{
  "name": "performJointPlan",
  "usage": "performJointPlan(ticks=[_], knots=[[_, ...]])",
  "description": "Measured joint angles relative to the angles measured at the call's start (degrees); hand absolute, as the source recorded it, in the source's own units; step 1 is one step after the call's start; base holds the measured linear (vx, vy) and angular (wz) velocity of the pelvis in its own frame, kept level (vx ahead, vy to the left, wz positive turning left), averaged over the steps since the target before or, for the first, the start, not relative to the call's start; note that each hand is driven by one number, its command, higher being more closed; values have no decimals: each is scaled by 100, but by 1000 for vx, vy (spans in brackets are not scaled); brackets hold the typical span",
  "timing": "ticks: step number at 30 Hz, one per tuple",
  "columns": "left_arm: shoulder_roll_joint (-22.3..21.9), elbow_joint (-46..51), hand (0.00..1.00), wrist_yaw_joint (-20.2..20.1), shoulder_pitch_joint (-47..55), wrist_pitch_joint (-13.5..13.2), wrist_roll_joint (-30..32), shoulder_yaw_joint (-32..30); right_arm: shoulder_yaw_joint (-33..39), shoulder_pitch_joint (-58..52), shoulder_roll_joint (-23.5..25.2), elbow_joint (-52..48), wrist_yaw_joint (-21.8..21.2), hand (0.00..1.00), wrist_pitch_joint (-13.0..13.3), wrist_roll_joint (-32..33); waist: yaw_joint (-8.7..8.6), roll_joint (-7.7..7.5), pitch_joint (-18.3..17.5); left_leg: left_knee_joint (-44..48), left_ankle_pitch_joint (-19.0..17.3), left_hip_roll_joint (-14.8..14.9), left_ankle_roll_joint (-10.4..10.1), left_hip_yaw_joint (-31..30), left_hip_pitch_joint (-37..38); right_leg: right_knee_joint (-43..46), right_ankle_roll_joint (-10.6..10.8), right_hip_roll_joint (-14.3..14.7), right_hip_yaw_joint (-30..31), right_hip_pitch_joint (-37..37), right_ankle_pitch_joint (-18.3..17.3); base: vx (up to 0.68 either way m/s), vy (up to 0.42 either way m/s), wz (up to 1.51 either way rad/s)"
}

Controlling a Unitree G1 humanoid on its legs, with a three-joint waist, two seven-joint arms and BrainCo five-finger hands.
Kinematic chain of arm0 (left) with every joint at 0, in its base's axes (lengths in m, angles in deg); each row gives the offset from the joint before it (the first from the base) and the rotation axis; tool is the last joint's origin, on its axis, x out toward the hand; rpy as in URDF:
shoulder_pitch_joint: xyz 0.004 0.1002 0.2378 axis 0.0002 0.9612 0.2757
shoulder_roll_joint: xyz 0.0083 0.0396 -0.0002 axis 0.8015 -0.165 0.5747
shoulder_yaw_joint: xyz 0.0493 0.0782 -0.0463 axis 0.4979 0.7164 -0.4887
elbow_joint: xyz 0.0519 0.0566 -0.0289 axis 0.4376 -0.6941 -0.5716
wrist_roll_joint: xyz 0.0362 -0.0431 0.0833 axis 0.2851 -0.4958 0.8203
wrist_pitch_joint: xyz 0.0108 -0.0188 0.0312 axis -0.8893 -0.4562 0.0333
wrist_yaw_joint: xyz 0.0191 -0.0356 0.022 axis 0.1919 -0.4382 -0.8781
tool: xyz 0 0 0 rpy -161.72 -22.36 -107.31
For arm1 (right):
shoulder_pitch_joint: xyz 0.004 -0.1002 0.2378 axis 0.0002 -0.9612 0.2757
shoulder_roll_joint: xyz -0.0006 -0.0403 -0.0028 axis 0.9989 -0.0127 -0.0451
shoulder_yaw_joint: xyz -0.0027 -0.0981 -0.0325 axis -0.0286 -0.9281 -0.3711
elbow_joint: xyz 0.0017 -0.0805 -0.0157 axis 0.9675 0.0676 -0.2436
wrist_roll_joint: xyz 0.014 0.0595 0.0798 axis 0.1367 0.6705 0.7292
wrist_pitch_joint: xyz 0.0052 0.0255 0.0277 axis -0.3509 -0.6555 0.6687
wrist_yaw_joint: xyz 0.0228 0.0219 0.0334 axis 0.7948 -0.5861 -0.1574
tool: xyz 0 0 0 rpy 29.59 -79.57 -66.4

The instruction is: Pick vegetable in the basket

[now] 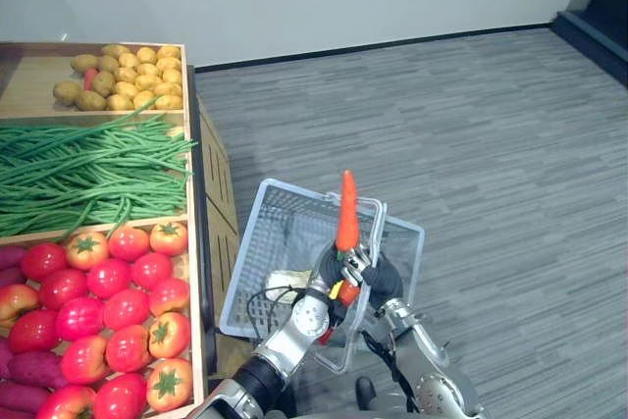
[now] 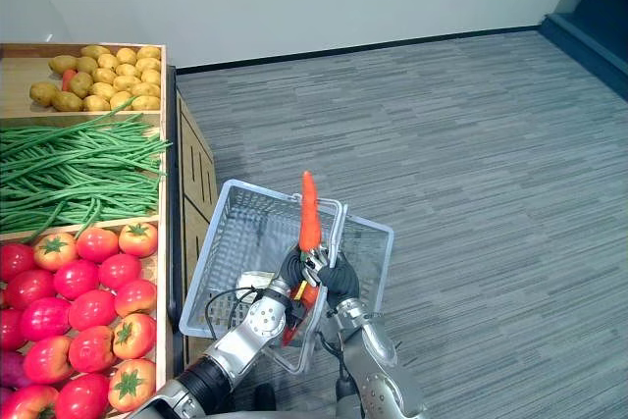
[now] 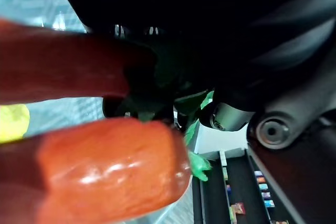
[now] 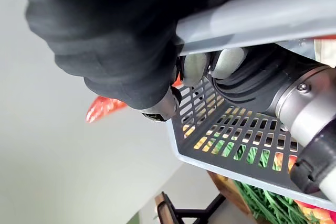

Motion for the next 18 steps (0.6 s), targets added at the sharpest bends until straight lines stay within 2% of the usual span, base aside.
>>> performJointPlan(ticks=[7,11,15,18], knots=[[-1,-133,0,-54,8,7,112,11,7,-2,-2,-150,-1,100,-1,-225,-50,-4,-3,-4,0,0,0,18,9,0,-6,0,11,-4,4,0,0,0],[-5,-189,0,-166,14,7,335,9,101,-43,6,-150,0,100,-13,-842,-107,-5,-3,-13,0,5,0,50,10,-7,-5,4,15,-13,4,0,-1,-3],[9,-103,0,-258,89,-2,390,-142,517,-181,24,-148,12,100,-16,-1446,-101,-5,-3,-29,-1,8,-1,99,32,-10,-5,8,36,-15,5,0,-1,-5],[140,588,0,-330,563,-56,344,-466,1068,-269,75,-147,49,100,-25,-1801,-99,-3,-4,-68,-2,7,-2,153,66,-12,-3,11,123,-22,5,-2,-6,-9]])
